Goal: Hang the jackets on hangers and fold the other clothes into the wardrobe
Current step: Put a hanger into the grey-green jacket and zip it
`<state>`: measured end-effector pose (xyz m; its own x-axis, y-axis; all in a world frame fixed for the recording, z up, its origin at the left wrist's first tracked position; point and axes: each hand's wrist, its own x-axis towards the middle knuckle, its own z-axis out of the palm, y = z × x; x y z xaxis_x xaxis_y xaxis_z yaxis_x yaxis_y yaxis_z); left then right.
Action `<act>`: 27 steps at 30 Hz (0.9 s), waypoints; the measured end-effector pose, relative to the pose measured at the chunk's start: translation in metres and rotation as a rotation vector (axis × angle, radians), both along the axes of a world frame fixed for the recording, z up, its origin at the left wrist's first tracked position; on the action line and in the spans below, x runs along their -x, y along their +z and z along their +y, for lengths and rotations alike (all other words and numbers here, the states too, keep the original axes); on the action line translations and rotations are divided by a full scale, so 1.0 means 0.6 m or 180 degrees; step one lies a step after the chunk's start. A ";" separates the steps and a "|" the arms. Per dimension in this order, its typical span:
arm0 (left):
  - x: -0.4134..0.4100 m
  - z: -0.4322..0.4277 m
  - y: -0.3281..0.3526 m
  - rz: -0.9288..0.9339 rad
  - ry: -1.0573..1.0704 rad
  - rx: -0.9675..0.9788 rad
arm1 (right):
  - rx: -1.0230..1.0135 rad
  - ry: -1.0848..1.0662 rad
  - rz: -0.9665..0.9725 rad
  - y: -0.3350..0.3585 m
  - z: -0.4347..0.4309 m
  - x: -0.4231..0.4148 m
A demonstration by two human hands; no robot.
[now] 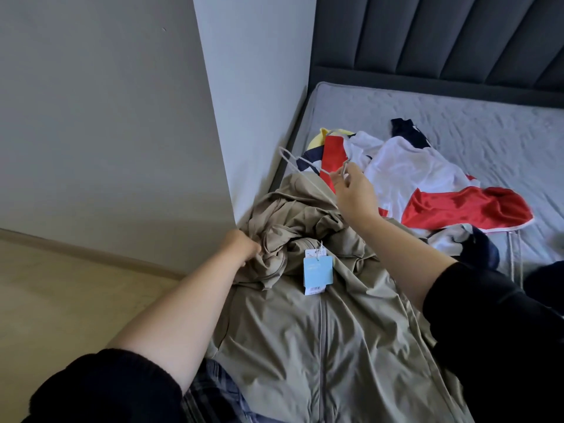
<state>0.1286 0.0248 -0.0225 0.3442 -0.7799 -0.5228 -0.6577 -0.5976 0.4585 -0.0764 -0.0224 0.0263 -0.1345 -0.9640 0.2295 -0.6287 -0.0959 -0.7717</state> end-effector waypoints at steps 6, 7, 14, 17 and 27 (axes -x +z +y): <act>-0.029 0.024 -0.004 0.1774 0.1095 0.0195 | 0.0259 -0.0313 -0.0465 0.010 0.010 0.018; -0.034 0.021 -0.002 0.1817 0.1262 0.0542 | 0.0225 -0.0313 -0.0446 0.011 0.014 0.021; -0.052 0.014 0.041 0.0514 0.0790 0.2234 | 0.0310 -0.0324 0.0266 0.026 0.044 0.032; -0.038 0.027 0.073 -0.0041 0.0327 0.2434 | 0.0478 -0.0390 0.0607 0.037 0.055 0.026; 0.045 0.038 0.182 0.0798 -0.0500 0.3101 | -0.0272 0.0074 0.0682 0.042 0.058 -0.057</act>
<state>0.1016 0.0476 0.0868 0.1691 -0.9319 0.3208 -0.5147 0.1941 0.8351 -0.0423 0.0122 0.0516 -0.0690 -0.9834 0.1679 -0.7776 -0.0524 -0.6266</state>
